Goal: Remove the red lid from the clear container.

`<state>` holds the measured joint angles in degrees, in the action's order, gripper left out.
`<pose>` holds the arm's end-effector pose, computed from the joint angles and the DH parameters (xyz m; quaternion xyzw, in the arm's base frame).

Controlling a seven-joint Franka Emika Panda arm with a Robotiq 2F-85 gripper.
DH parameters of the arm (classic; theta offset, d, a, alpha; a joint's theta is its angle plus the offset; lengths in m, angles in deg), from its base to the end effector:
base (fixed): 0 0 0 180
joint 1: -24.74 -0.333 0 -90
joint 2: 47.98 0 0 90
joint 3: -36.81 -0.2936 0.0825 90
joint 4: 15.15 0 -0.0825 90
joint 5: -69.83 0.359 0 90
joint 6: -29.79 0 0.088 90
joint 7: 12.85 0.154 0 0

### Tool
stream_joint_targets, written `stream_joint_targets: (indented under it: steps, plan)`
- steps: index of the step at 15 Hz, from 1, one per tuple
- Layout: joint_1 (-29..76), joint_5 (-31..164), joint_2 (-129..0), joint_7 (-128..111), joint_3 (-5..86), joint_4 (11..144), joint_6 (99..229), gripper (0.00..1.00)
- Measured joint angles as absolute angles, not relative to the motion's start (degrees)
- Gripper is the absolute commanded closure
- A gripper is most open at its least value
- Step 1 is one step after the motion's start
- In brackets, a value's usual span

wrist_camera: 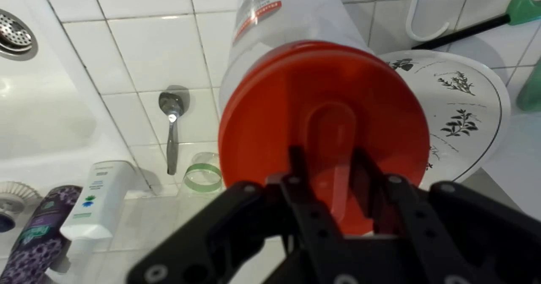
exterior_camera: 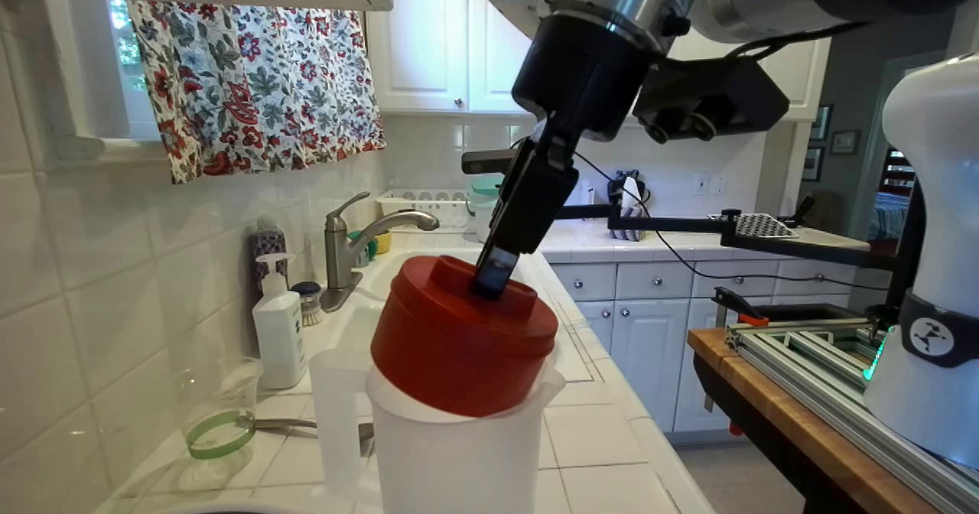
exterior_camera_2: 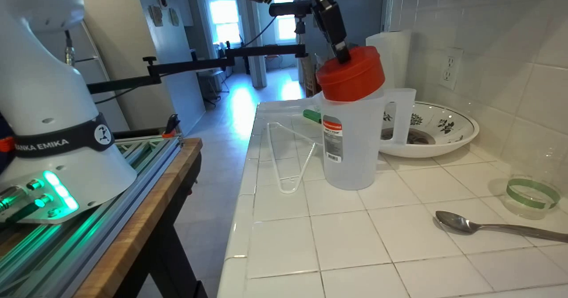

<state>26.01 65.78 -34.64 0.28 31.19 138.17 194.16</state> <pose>0.4488 0.0355 0.3113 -0.9763 0.0425 -0.2120 0.0045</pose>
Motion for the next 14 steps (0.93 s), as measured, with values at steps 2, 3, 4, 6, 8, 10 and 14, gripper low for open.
stream_joint_targets:
  steps: [2,3,4,6,8,10,14]
  plan:
    - [25.90,65.78,-33.24,0.28,31.11,138.03,192.24,0.92]
    - [25.87,65.78,-32.65,0.28,31.08,138.00,191.24,0.92]
    - [25.84,65.78,-32.12,0.28,31.06,137.97,190.34,0.92]
    - [25.74,65.78,-31.05,0.28,31.03,137.89,188.55,0.92]
    - [25.67,65.78,-29.87,0.28,30.94,137.76,187.14,0.92]
    - [25.53,65.78,-28.61,0.28,30.73,137.40,185.80,0.92]
    - [24.06,65.83,-25.43,0.28,30.34,136.69,182.37,0.92]
